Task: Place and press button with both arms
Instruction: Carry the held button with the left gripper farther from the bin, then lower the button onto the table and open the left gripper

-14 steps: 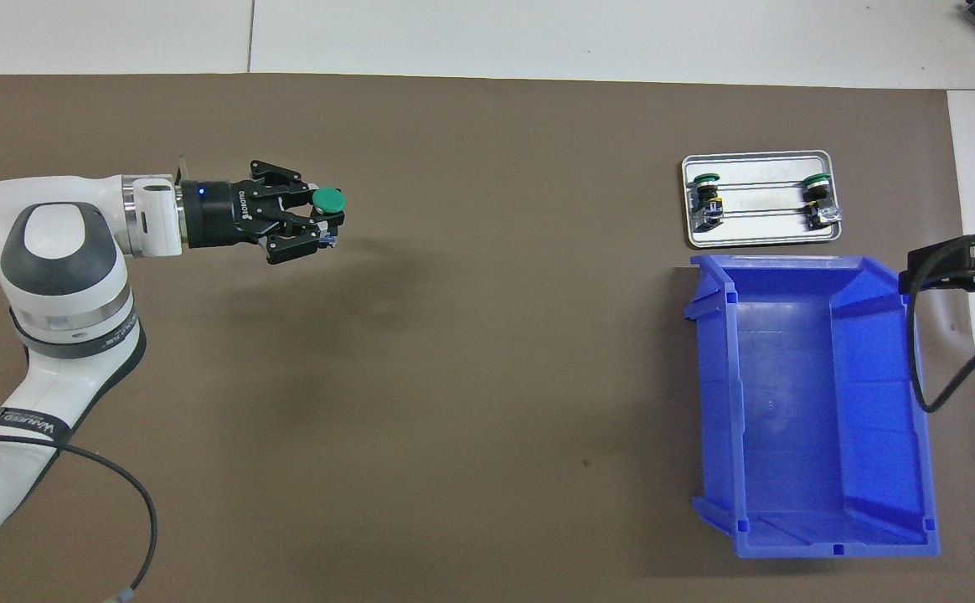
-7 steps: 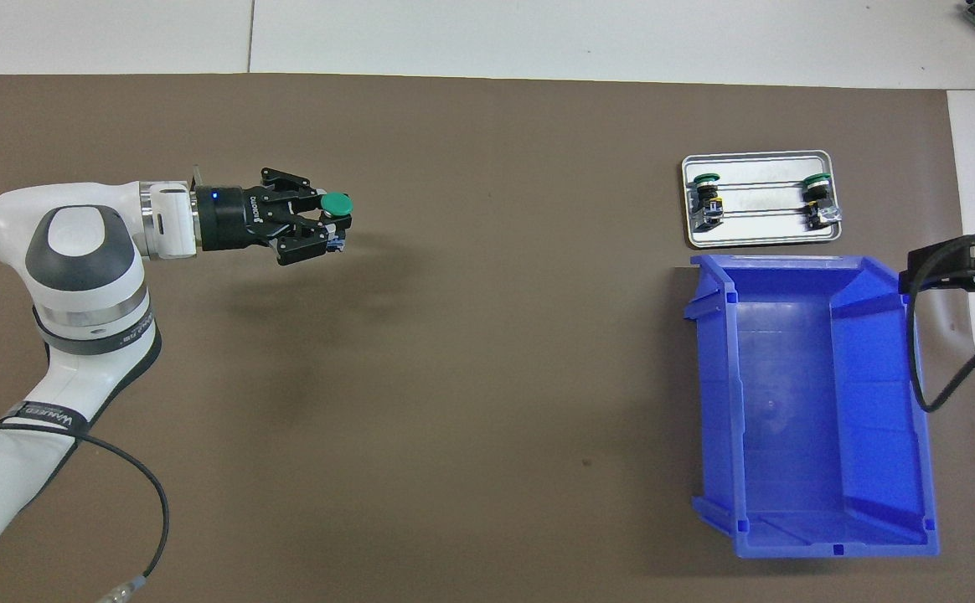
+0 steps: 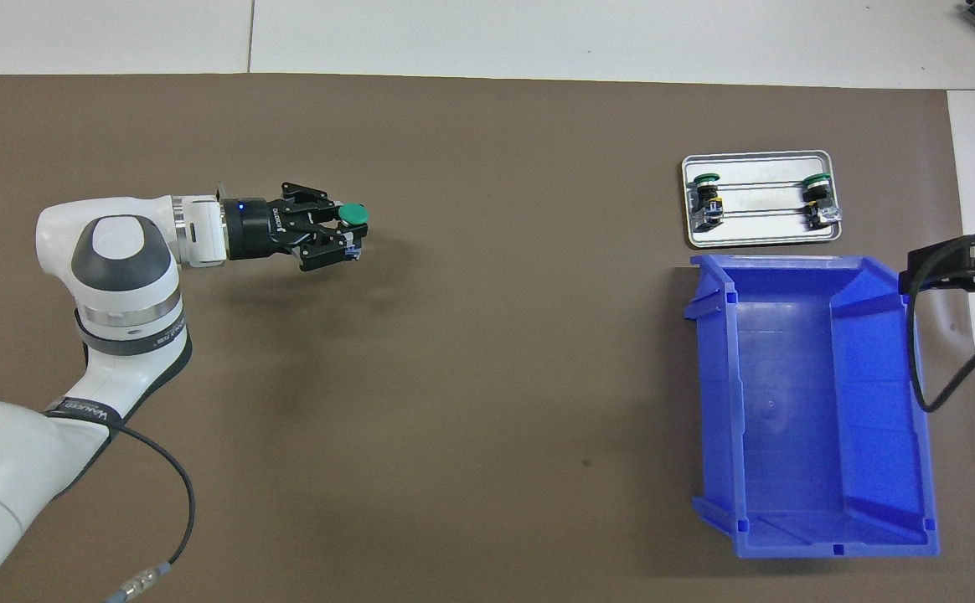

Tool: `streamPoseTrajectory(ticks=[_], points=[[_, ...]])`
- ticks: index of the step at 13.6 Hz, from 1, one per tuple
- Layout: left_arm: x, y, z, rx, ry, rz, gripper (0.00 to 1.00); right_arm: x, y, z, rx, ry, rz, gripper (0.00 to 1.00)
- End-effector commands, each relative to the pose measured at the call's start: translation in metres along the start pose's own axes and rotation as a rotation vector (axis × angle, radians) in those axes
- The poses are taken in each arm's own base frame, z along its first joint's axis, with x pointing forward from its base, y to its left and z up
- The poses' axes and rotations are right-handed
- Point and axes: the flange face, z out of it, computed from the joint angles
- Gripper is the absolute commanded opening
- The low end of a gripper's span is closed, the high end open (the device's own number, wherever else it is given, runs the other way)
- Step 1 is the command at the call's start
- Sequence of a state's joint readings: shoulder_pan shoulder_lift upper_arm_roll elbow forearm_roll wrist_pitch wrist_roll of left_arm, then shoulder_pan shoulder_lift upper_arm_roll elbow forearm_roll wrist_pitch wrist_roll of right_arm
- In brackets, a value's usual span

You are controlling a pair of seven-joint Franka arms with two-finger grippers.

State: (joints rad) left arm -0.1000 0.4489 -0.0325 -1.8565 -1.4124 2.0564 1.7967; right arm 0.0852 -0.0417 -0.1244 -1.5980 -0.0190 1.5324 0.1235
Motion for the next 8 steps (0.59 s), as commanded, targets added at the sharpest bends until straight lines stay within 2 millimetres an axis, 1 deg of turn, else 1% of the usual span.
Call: streamPoseTrajectory(ticks=[1,2,4,5,6,7,8], points=[[-0.026,0.017,-0.003,-0.003,0.072,0.069,0.00,-0.003,0.004,0.001,0.005,0.011,-0.008,1.00],[-0.029,0.021,-0.004,-0.023,0.083,0.095,0.00,-0.003,0.004,0.001,0.005,0.011,-0.010,1.00],[-0.045,0.019,-0.029,-0.017,0.110,0.148,0.00,-0.003,0.004,0.001,0.005,0.011,-0.010,1.00],[-0.049,0.024,-0.032,-0.035,0.127,0.190,0.00,-0.003,0.004,0.001,0.005,0.011,-0.010,1.00],[-0.055,0.022,-0.040,-0.020,0.141,0.223,0.00,-0.003,0.004,0.001,0.005,0.011,-0.008,1.00],[-0.058,0.024,-0.043,-0.014,0.164,0.226,0.00,-0.003,0.004,0.001,0.005,0.011,-0.008,1.00],[-0.056,0.027,-0.044,-0.012,0.204,0.235,0.00,-0.003,0.004,0.001,0.005,0.011,-0.010,1.00]])
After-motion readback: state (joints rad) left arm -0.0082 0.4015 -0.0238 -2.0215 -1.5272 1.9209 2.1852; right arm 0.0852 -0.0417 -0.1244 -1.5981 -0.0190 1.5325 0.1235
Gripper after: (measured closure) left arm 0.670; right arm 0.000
